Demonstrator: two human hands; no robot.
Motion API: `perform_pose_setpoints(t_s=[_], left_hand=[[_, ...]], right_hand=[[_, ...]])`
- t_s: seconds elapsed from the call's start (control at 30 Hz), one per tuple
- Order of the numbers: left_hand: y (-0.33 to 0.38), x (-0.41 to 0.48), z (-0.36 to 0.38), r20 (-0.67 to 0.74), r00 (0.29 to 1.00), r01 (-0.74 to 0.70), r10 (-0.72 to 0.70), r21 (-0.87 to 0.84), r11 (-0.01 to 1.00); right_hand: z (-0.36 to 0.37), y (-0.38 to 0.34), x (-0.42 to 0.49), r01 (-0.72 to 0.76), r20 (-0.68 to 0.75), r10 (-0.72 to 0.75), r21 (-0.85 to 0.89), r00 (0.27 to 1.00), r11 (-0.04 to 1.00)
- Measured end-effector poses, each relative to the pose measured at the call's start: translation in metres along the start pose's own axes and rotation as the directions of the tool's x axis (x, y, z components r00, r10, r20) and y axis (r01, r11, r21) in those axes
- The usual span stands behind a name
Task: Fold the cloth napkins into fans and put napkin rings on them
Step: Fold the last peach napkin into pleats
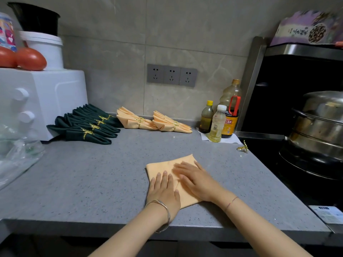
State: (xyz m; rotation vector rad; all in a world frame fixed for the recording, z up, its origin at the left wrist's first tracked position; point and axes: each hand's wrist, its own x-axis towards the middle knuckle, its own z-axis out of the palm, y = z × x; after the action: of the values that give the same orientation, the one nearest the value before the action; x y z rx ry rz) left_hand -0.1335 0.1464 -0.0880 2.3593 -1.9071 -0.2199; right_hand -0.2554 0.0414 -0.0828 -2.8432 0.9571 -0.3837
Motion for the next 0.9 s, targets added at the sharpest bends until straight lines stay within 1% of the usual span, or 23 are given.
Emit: perform_pose_setpoints(t_s=[0.07, 0.17, 0.3, 0.47, 0.53, 0.57, 0.63, 0.67, 0.7, 0.73, 0.8, 0.83, 0.9], left_hand=[[0.000, 0.000, 0.001, -0.013, 1.000, 0.004, -0.003, 0.007, 1.000], [-0.001, 0.000, 0.003, -0.022, 1.000, -0.003, 0.003, 0.008, 1.000], [-0.002, -0.002, 0.005, -0.042, 0.998, -0.046, 0.046, -0.011, 0.999], [-0.003, -0.003, 0.006, -0.053, 0.997, -0.060, 0.059, -0.021, 0.998], [-0.003, -0.003, 0.006, -0.039, 0.998, -0.053, 0.052, -0.017, 0.998], [-0.003, -0.002, 0.006, -0.031, 0.998, -0.052, 0.052, -0.018, 0.998], [-0.004, -0.002, 0.006, -0.022, 0.998, -0.053, 0.052, -0.025, 0.998], [-0.004, -0.002, 0.006, -0.023, 0.998, -0.054, 0.053, -0.029, 0.998], [-0.004, -0.001, 0.005, -0.025, 0.998, -0.056, 0.056, -0.029, 0.998], [-0.004, -0.002, 0.006, -0.028, 0.998, -0.057, 0.056, -0.026, 0.998], [-0.004, -0.001, 0.006, -0.033, 0.998, -0.052, 0.051, -0.017, 0.999], [-0.003, -0.001, 0.006, -0.032, 0.998, -0.049, 0.049, -0.013, 0.999], [-0.004, -0.001, 0.006, -0.034, 0.998, -0.047, 0.047, -0.007, 0.999]], right_hand=[[0.002, 0.004, 0.002, -0.046, 0.121, 0.044, 0.009, 0.992, 0.999], [0.002, 0.014, 0.006, -0.117, 0.205, 0.117, -0.010, 0.972, 0.993], [0.003, 0.027, 0.018, -0.218, 0.214, 0.214, -0.007, 0.953, 0.976], [0.006, 0.042, 0.031, -0.273, 0.227, 0.264, 0.012, 0.938, 0.962], [0.004, 0.045, 0.032, -0.289, 0.209, 0.268, 0.077, 0.940, 0.954], [0.000, 0.046, 0.029, -0.288, 0.164, 0.265, 0.133, 0.950, 0.948], [-0.012, 0.042, 0.018, -0.226, 0.008, 0.229, 0.206, 0.973, 0.952], [-0.019, 0.037, 0.009, -0.166, -0.058, 0.180, 0.201, 0.982, 0.966], [-0.027, 0.031, -0.001, -0.094, -0.089, 0.110, 0.169, 0.990, 0.981], [-0.035, 0.025, -0.013, -0.017, -0.083, 0.027, 0.115, 0.996, 0.993], [-0.047, 0.016, -0.035, 0.104, 0.005, -0.104, -0.021, 0.995, 0.994], [-0.051, 0.015, -0.045, 0.145, 0.058, -0.141, -0.088, 0.988, 0.985], [-0.056, 0.014, -0.056, 0.217, 0.115, -0.197, -0.194, 0.974, 0.957]])
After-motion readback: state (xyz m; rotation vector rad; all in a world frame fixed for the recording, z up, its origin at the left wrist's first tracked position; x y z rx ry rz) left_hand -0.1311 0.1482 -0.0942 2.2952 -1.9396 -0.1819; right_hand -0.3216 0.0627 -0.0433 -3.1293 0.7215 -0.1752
